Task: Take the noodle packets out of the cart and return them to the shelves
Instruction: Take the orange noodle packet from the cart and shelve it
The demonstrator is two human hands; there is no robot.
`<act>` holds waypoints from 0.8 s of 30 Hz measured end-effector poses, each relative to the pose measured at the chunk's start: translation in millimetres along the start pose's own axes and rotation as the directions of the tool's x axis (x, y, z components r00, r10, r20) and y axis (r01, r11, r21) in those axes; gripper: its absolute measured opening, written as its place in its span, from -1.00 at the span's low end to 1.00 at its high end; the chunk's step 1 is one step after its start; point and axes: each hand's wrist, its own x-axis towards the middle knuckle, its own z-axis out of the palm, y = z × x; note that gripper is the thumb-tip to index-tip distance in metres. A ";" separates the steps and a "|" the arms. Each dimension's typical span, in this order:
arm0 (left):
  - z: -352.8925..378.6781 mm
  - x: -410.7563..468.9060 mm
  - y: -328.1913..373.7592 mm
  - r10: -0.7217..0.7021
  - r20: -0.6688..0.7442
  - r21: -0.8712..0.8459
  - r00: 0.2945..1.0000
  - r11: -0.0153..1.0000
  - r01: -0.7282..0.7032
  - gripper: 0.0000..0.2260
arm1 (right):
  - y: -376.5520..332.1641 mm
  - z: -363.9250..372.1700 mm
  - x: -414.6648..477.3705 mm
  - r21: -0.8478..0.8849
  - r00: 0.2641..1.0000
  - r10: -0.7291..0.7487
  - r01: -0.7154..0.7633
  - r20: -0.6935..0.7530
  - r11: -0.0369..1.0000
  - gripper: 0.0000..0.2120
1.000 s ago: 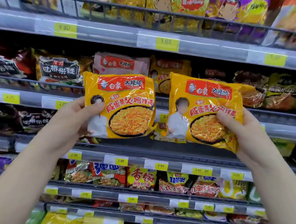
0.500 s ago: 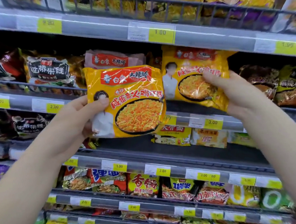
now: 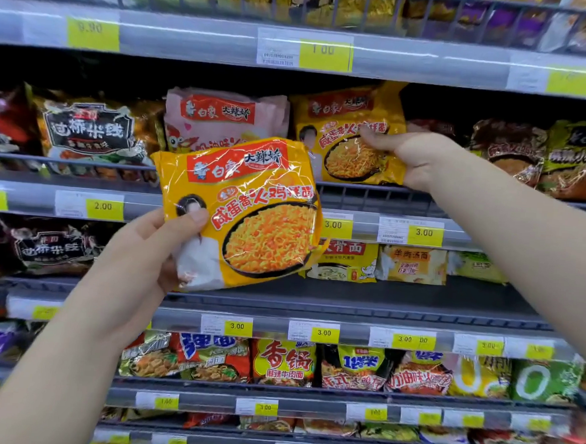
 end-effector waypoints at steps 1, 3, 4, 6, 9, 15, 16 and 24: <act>-3.1 -0.8 -1.6 -0.007 0.002 0.000 1.000 1.000 0.007 -0.74 | 1.3 -0.1 3.5 -0.019 1.000 0.016 -0.016 0.008 1.000 0.25; -7.4 -3.1 -3.1 -0.017 0.013 0.000 1.000 1.000 0.017 -0.58 | 9.8 -3.8 16.2 -0.085 1.000 0.022 -0.022 0.003 0.996 0.43; -8.6 -4.4 -3.0 -0.019 0.017 0.000 1.000 1.000 0.019 -0.52 | 11.8 -4.5 19.0 -0.123 1.000 -0.007 0.005 -0.013 0.992 0.51; -9.0 -6.8 -1.4 -0.019 0.018 0.013 1.000 1.000 0.018 -0.47 | 7.9 -2.4 15.6 -0.290 0.994 -0.085 0.061 -0.070 0.955 0.40; -9.3 -7.3 0.1 -0.025 0.006 0.016 1.000 1.000 0.025 -0.44 | -1.5 0.3 15.9 -0.736 0.974 -0.201 0.061 -0.104 0.674 0.13; -7.5 -6.2 1.4 -0.021 0.023 0.022 1.000 1.000 0.020 -0.42 | -1.7 9.3 20.9 -0.928 0.939 -0.302 -0.043 -0.164 0.369 -0.03; -7.7 -5.9 1.8 -0.029 0.024 0.011 0.999 1.000 0.028 -0.39 | -0.7 9.2 21.9 -0.929 0.930 -0.321 -0.055 -0.181 0.365 -0.07; -4.1 -0.4 1.6 -0.011 0.040 0.016 0.999 1.000 0.010 -0.41 | 2.5 10.1 23.3 -0.913 0.896 -0.407 0.004 -0.177 0.407 -0.20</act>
